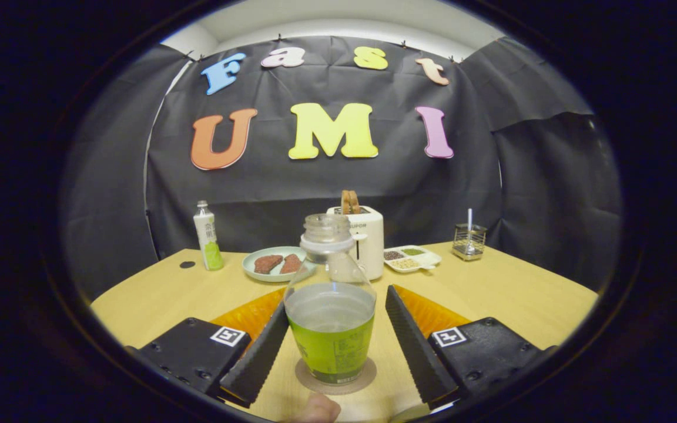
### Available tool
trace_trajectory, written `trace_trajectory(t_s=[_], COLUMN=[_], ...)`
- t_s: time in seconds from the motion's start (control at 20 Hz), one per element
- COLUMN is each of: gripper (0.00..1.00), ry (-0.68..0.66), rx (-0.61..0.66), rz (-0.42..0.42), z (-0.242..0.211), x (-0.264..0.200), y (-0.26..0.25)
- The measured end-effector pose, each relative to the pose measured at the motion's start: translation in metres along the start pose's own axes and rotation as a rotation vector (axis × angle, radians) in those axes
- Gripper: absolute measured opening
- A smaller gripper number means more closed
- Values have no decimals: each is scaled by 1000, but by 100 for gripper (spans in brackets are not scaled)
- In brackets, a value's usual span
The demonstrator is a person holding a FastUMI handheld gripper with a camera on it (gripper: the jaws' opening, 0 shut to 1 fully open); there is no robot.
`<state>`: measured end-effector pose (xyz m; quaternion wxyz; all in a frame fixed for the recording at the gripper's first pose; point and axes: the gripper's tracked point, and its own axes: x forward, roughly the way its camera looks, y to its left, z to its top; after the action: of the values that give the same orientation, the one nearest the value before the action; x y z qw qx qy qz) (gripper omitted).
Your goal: Take the bottle from table, then pour the juice into the cup, finally place the bottle on the coaster
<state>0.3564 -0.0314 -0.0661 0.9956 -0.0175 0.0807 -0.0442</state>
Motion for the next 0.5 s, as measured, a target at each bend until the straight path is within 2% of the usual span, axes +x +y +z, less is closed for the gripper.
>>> trace_trajectory(t_s=[0.25, 0.5], gripper=[100, 100], ry=[-17, -47], rx=[-49, -70], rz=[11, -17], z=[28, 62], x=[-28, -75], y=[5, 3])
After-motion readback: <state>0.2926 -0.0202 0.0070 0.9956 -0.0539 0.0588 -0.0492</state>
